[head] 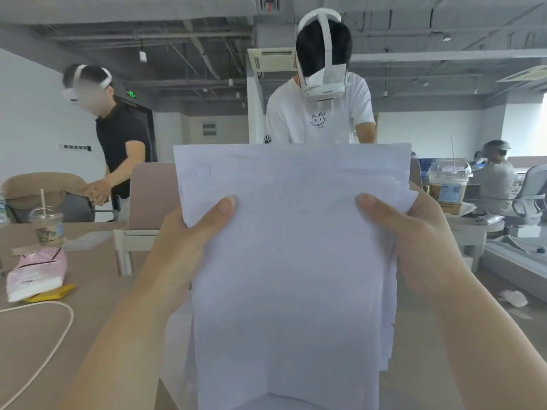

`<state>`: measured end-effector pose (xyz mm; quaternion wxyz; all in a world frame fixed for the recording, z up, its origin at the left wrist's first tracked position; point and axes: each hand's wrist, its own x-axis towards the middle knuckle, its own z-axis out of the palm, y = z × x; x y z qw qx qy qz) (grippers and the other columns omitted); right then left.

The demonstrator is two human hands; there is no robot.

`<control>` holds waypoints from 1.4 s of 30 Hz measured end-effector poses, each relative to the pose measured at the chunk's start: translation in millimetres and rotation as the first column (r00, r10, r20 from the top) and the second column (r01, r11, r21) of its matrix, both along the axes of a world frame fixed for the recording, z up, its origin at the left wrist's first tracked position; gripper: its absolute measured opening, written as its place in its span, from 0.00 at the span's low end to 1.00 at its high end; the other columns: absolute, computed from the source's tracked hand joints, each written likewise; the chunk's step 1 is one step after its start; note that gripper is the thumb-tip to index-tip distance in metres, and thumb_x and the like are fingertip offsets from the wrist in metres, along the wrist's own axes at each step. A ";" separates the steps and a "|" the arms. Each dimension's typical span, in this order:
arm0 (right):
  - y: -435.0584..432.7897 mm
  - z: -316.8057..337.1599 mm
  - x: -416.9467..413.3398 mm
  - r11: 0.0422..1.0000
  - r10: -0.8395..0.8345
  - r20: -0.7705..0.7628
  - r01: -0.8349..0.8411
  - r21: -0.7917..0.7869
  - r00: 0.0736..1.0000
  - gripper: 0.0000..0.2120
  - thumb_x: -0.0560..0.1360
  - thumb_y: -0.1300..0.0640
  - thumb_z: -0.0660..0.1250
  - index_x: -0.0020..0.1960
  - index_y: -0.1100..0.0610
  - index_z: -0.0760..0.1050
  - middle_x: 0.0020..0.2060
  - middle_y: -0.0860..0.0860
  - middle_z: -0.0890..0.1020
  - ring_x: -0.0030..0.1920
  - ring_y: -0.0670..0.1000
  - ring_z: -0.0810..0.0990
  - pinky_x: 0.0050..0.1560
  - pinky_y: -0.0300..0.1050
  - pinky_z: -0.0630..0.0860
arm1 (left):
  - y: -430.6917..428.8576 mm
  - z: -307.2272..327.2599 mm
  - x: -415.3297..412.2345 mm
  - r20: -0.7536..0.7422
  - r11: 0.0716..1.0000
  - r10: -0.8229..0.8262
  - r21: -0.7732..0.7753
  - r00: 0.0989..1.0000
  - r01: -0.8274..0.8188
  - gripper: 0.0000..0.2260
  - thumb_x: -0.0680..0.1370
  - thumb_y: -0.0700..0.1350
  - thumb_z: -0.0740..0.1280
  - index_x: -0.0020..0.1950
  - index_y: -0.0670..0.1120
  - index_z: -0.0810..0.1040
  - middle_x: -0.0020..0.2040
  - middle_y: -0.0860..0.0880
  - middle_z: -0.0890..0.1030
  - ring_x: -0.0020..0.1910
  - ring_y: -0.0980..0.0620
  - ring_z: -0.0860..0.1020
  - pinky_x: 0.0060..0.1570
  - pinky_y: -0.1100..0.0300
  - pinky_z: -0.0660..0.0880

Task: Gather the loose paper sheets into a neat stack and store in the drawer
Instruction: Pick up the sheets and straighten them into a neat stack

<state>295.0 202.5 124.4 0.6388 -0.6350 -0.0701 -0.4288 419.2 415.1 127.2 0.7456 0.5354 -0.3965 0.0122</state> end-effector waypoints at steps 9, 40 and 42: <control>-0.1 -4.1 0.7 0.993 0.118 0.009 -0.118 0.004 0.993 0.29 0.63 0.55 0.76 0.62 0.63 0.75 0.53 0.58 0.85 0.51 0.58 0.85 0.45 0.48 0.80 | 2.0 -5.3 5.3 -0.023 0.996 -0.084 -0.008 0.996 0.084 0.09 0.62 0.59 0.75 0.41 0.64 0.84 0.46 0.59 0.86 0.46 0.57 0.85 0.43 0.58 0.81; 19.6 1.6 2.1 0.870 -0.460 0.120 0.474 -0.139 0.880 0.23 0.67 0.61 0.74 0.56 0.44 0.70 0.53 0.48 0.81 0.50 0.48 0.82 0.52 0.53 0.80 | -11.9 3.5 -10.9 0.288 0.894 0.441 -0.063 0.850 -0.443 0.20 0.73 0.47 0.72 0.50 0.71 0.67 0.48 0.70 0.78 0.54 0.61 0.79 0.52 0.55 0.77; 22.3 5.4 -2.9 0.727 -0.577 0.224 0.619 -0.298 0.786 0.33 0.69 0.64 0.73 0.60 0.34 0.64 0.63 0.48 0.76 0.52 0.35 0.75 0.52 0.35 0.75 | -9.6 5.3 -13.2 0.388 0.869 0.483 -0.100 0.785 -0.485 0.31 0.73 0.46 0.72 0.59 0.75 0.58 0.59 0.68 0.73 0.61 0.61 0.74 0.60 0.57 0.73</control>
